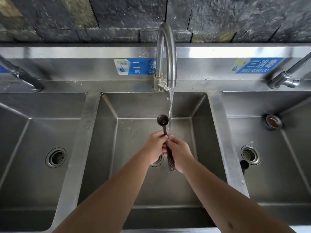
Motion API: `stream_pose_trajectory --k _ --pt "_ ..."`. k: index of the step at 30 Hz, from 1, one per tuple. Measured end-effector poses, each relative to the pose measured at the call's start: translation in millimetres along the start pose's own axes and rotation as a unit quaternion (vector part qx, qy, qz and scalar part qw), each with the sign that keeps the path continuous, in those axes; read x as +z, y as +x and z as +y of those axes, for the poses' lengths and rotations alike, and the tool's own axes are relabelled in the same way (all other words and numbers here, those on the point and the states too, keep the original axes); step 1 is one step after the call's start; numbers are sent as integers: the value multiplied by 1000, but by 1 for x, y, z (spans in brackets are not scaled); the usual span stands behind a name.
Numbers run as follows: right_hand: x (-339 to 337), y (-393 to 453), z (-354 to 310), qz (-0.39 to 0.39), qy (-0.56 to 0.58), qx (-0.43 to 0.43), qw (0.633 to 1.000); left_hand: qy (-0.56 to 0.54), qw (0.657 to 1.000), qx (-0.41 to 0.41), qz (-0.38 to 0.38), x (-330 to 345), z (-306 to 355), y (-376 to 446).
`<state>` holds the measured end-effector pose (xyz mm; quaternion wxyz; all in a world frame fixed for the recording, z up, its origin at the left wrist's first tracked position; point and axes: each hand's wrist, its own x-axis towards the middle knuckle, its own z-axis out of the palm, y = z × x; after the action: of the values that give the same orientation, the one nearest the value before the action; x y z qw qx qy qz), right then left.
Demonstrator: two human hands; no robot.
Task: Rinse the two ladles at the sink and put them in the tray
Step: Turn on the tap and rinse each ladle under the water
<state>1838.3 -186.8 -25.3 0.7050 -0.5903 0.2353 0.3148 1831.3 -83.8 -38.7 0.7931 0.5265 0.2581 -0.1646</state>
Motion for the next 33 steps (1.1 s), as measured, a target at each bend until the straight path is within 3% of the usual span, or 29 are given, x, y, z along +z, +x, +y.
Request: stream_pose_trajectory --k 12,16,27,33 --pt "37 4 -79 -46 14 -102 994 -31 994 100 11 9 83 15" --pt "31 -3 -61 -43 22 -89 995 -72 995 64 17 9 67 9" --pt "-19 -44 32 -36 77 81 993 -13 998 -60 -24 -1 -24 -36" --pt "-37 -67 55 -22 82 95 992 -5 995 -95 -1 3 -49 -52"
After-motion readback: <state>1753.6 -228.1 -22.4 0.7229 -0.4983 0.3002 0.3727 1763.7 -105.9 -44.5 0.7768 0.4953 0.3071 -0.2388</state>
